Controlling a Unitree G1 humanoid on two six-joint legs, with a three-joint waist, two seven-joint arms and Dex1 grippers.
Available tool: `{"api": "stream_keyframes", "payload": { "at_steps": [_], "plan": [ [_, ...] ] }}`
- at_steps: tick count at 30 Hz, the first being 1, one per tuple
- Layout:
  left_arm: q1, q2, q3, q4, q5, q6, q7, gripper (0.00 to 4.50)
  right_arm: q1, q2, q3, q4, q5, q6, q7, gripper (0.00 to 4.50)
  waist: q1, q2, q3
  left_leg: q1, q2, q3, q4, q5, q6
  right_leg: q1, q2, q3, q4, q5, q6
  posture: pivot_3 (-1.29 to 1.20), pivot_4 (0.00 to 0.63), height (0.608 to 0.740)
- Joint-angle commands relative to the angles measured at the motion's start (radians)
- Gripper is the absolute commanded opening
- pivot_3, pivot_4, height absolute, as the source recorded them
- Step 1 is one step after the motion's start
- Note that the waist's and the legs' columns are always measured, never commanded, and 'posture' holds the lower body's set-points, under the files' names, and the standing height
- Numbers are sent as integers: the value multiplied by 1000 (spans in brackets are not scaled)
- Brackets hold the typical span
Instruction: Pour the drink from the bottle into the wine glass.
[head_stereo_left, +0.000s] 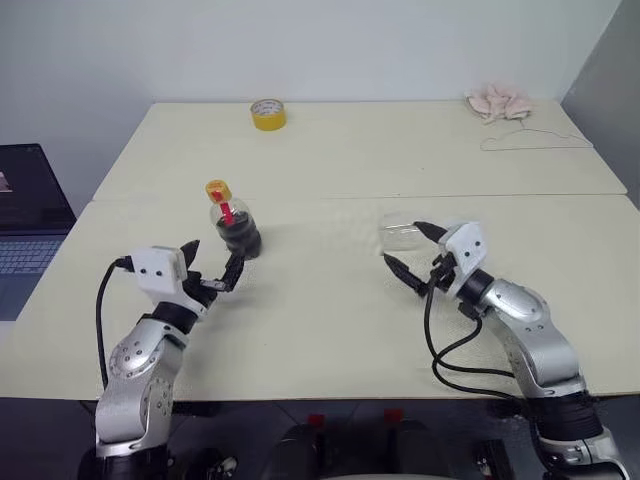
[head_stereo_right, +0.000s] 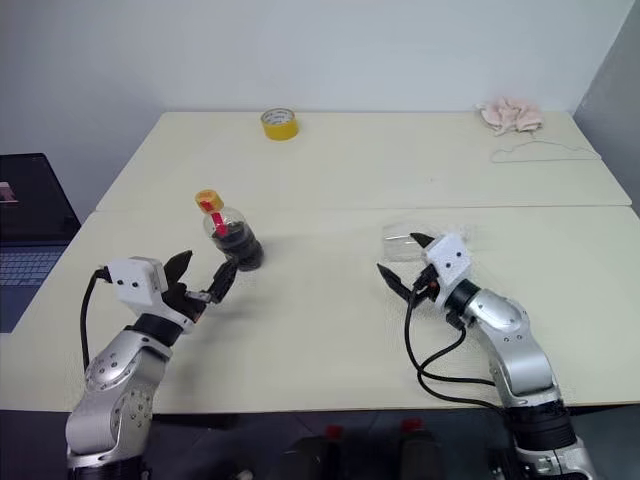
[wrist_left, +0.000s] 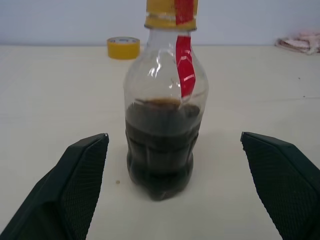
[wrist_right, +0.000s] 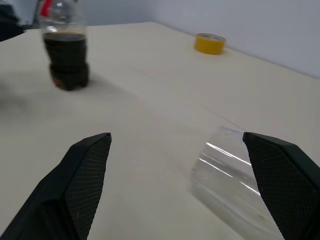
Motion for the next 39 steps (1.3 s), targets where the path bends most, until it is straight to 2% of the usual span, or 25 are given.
{"api": "stream_keyframes", "payload": {
  "at_steps": [1,17,27,39],
  "plan": [
    [-15,22,6,-8,0,0,-13,4483,-28,2,11,-58,19,12,24,4500,-1,0,0,0,0,0,0,0,0,0,0,0,0,0,0,0,150,740],
    [-77,29,-9,81,59,-25,-6,4483,-37,17,12,-49,5,31,16,4500,0,0,0,0,0,0,0,0,0,0,0,0,0,0,0,0,150,740],
    [-191,40,-25,267,105,-105,-48,4483,-43,22,13,-47,-2,34,9,4500,0,-1,0,0,0,0,0,0,0,-1,0,-1,0,0,0,0,150,740],
    [-359,44,-73,576,154,-243,-139,4483,-40,21,10,-60,-6,44,-1,4500,-1,-1,0,0,-1,-1,1,0,0,-1,0,-2,0,0,0,0,150,740]
  ]
}}
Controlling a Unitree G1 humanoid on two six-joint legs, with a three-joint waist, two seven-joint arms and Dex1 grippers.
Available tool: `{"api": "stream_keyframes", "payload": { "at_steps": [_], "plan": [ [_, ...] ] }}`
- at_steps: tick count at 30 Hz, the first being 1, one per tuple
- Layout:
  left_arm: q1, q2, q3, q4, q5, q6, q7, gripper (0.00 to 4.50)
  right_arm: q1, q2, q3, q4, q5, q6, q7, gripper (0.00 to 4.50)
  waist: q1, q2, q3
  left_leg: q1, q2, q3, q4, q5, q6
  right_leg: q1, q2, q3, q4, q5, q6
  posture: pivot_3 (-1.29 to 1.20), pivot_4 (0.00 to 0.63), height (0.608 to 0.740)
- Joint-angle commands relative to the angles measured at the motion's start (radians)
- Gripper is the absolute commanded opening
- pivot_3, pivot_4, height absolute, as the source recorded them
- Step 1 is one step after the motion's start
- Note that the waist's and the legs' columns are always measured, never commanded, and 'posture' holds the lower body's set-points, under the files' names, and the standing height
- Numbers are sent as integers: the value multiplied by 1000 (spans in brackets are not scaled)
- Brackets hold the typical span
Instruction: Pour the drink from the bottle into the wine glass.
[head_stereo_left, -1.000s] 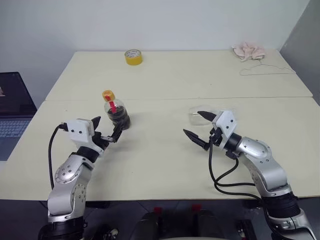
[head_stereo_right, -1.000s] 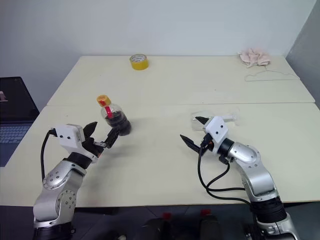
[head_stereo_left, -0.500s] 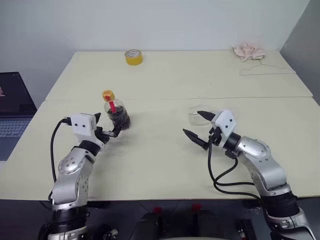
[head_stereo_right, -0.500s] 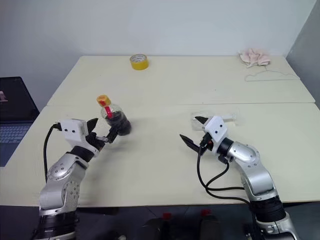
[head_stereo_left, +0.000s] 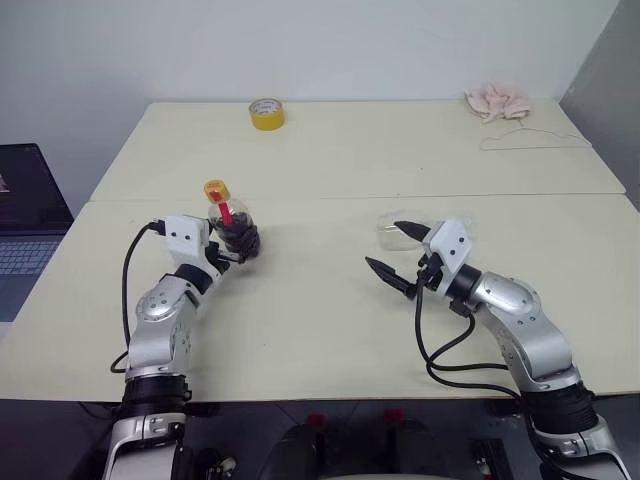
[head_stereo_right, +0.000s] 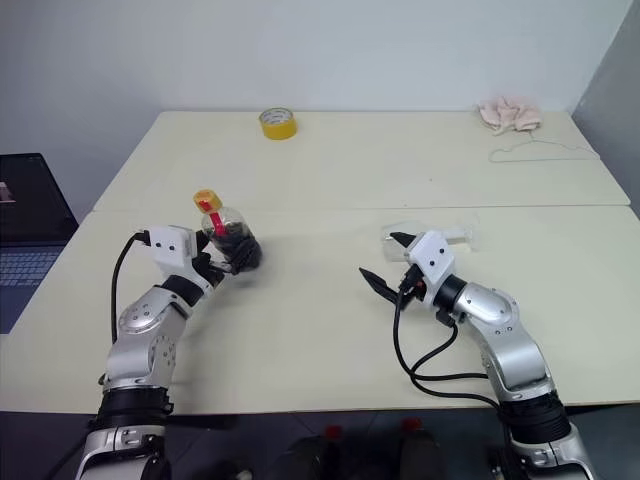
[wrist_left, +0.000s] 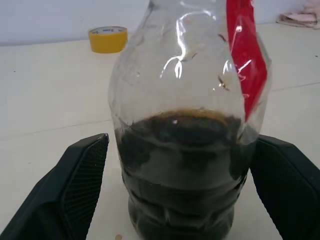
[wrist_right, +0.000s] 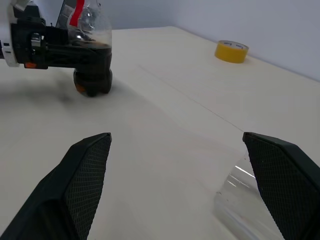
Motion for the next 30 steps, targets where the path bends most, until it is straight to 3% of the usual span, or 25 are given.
{"api": "stream_keyframes", "payload": {
  "at_steps": [1,9,18,21,30],
  "plan": [
    [-38,8,-11,43,14,-55,-20,4483,-6,2,-6,-45,-1,0,-11,4500,0,0,0,0,0,0,0,0,0,0,0,0,0,0,0,0,150,740],
    [-60,7,-14,88,11,-104,-46,4483,-2,-1,-4,-47,-8,1,-15,4500,-1,0,0,0,0,0,0,0,0,0,0,0,0,0,0,0,150,740],
    [-33,5,-11,65,14,-121,-46,2434,-15,0,4,-31,-14,-9,-13,4500,-1,0,0,0,0,0,0,0,0,0,0,0,0,0,0,0,150,740],
    [-27,3,-12,59,13,-123,-45,2171,-20,2,5,-26,-15,-11,-11,4500,-1,0,0,0,0,0,0,0,0,0,0,0,1,0,0,0,150,740],
    [-20,-18,-50,-27,11,-91,-52,2057,-124,32,-31,-58,62,74,-19,4500,-3,0,0,-1,0,0,0,0,0,0,0,0,1,0,0,0,150,740]
  ]
}}
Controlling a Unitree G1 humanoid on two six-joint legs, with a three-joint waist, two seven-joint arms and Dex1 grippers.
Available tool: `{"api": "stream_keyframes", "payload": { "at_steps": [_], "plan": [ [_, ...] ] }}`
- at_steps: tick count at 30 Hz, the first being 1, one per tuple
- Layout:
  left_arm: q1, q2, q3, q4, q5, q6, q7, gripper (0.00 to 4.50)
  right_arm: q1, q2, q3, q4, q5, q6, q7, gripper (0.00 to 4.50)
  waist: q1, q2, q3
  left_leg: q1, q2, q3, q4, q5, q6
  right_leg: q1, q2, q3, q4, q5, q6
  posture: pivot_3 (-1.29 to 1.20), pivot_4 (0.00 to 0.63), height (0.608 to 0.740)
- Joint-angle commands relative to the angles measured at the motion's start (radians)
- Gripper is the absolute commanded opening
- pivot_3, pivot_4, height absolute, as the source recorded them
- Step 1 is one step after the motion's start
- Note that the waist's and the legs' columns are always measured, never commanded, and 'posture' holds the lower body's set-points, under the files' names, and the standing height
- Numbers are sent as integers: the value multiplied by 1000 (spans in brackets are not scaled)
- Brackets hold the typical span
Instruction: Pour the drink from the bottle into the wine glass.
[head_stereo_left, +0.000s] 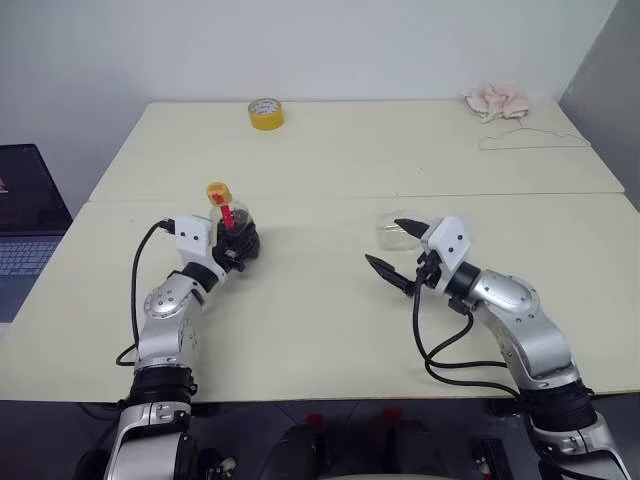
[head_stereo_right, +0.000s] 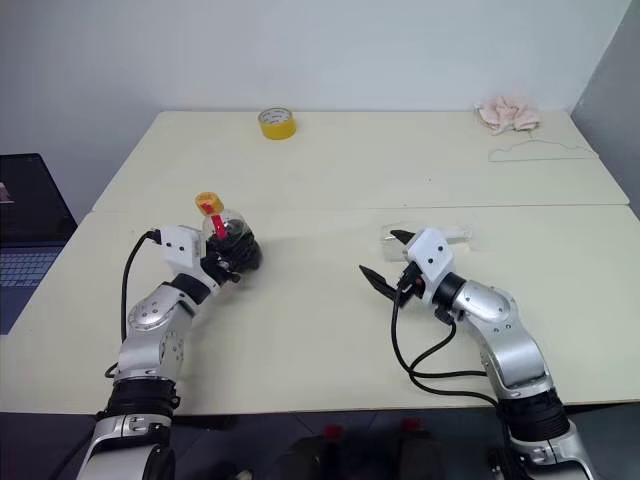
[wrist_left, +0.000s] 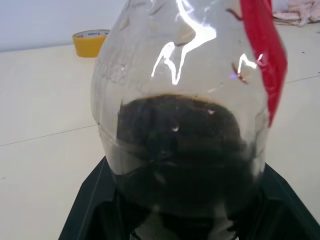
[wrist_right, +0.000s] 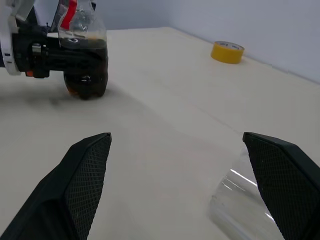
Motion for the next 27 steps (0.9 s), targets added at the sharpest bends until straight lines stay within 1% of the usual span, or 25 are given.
{"api": "stream_keyframes", "payload": {
  "at_steps": [1,3,7,12,18,22,27],
  "plan": [
    [-10,-19,-54,-105,19,-11,-5,2055,-98,20,-20,-68,52,53,-7,4500,1,0,0,0,0,0,0,0,0,0,0,0,0,0,0,0,150,740],
    [-8,-39,-95,-121,45,-20,-2,2055,-138,40,-5,-82,68,95,-15,4500,1,0,0,0,0,0,1,0,0,0,0,0,0,0,0,0,150,740],
    [-12,-93,-130,-146,44,-3,20,2054,-205,85,14,-97,91,166,-35,4500,1,0,0,-1,0,-1,0,0,0,0,0,-1,0,0,0,0,150,740],
    [8,-156,-198,-248,55,35,40,2054,-275,137,20,-101,120,251,-62,4500,0,0,0,-1,0,0,1,0,0,-1,0,0,1,0,0,0,150,740],
    [37,-187,-251,-325,77,81,66,2053,-296,179,33,-74,120,321,-98,4500,-1,0,0,-1,0,1,0,0,0,-2,0,1,2,0,0,0,150,740],
    [48,-199,-273,-370,78,114,77,2051,-314,184,48,-57,102,332,-104,4500,-1,0,0,-2,0,3,0,0,0,-7,-1,1,9,0,0,0,150,740],
    [61,-203,-288,-394,82,135,80,2051,-313,176,61,-54,95,329,-103,4500,0,0,0,-3,0,3,0,0,-1,-8,-1,0,10,0,0,0,150,740]
  ]
}}
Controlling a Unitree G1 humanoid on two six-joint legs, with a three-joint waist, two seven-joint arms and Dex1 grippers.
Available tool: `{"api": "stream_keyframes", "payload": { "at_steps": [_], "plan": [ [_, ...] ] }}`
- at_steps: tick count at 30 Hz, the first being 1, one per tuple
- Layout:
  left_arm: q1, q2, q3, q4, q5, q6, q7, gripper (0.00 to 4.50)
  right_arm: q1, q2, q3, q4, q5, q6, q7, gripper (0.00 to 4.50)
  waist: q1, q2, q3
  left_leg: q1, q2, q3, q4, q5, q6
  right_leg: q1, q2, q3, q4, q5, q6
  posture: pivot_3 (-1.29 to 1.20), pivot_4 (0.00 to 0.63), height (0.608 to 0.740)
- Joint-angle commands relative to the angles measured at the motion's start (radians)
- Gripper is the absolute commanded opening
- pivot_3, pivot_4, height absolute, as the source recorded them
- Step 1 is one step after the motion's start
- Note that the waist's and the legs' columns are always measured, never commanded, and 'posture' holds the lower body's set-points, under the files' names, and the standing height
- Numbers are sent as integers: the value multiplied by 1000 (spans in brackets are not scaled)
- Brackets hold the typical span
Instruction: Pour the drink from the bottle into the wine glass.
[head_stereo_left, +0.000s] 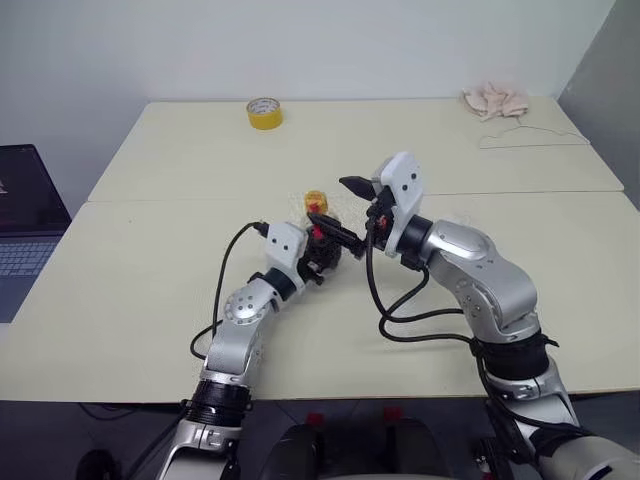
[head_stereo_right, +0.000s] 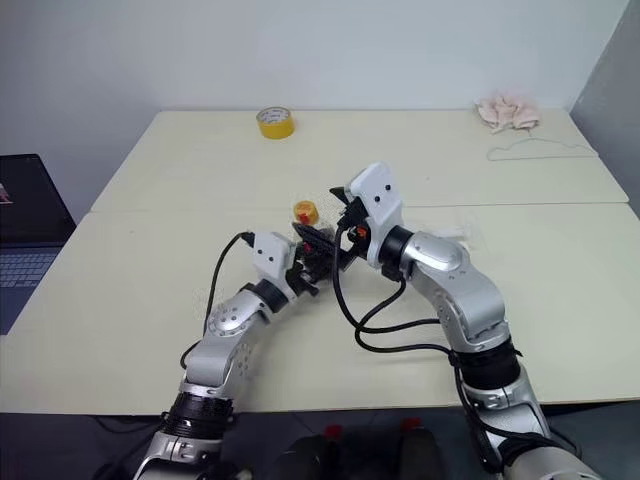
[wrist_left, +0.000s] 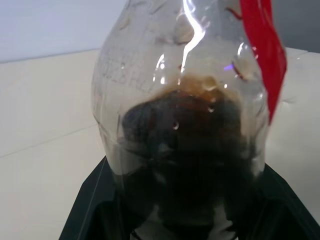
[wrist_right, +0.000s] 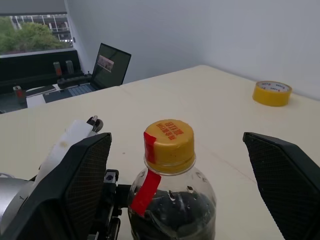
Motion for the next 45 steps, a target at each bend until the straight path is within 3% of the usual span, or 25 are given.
{"api": "stream_keyframes", "payload": {
  "at_steps": [1,10,13,16,18,20,22,35,40,45],
  "plan": [
    [1,-2,-2,-65,3,-3,8,2050,-17,-1,1,-20,-6,-10,-5,4500,0,0,0,0,0,0,0,0,0,0,0,0,0,0,0,0,150,740],
    [10,0,-9,-67,10,2,4,2049,-28,5,7,-10,-10,-9,-16,4500,0,0,0,0,0,0,0,0,0,0,0,0,0,0,0,0,150,740],
    [13,0,-9,-71,12,3,4,2048,-30,6,9,-4,-11,-11,-17,3899,0,0,0,0,0,0,0,0,0,0,0,0,0,0,0,0,150,740],
    [15,0,-11,-73,15,3,4,2048,-30,8,11,2,-15,-13,-17,3888,0,0,0,0,0,0,0,0,0,0,0,0,0,0,0,0,150,740],
    [16,1,-11,-74,16,3,4,2048,-31,10,13,6,-19,-14,-17,3562,0,0,0,0,0,0,0,0,0,0,0,0,0,0,0,0,150,740],
    [16,1,-11,-75,17,4,5,2048,-31,9,16,10,-24,-15,-15,3092,0,0,0,0,0,0,0,0,0,0,0,0,0,0,0,0,150,740],
    [15,2,-10,-75,17,4,6,2048,-31,9,18,12,-28,-15,-12,2350,0,0,0,0,0,0,0,0,0,0,0,0,0,0,0,0,150,740],
    [16,2,-13,-73,22,4,12,2048,-39,12,34,14,-30,-12,-1,2322,0,0,0,0,0,0,0,0,0,0,0,0,0,0,0,0,150,740],
    [22,4,-16,-80,21,4,16,2047,-47,14,31,21,-28,-14,3,1226,0,0,0,0,0,0,0,0,0,0,0,0,0,0,0,0,150,740],
    [28,6,-17,-86,21,7,18,1746,-54,16,29,30,-28,-20,10,1227,0,0,0,0,0,0,0,0,0,0,0,0,0,0,0,0,150,740]
  ]
}}
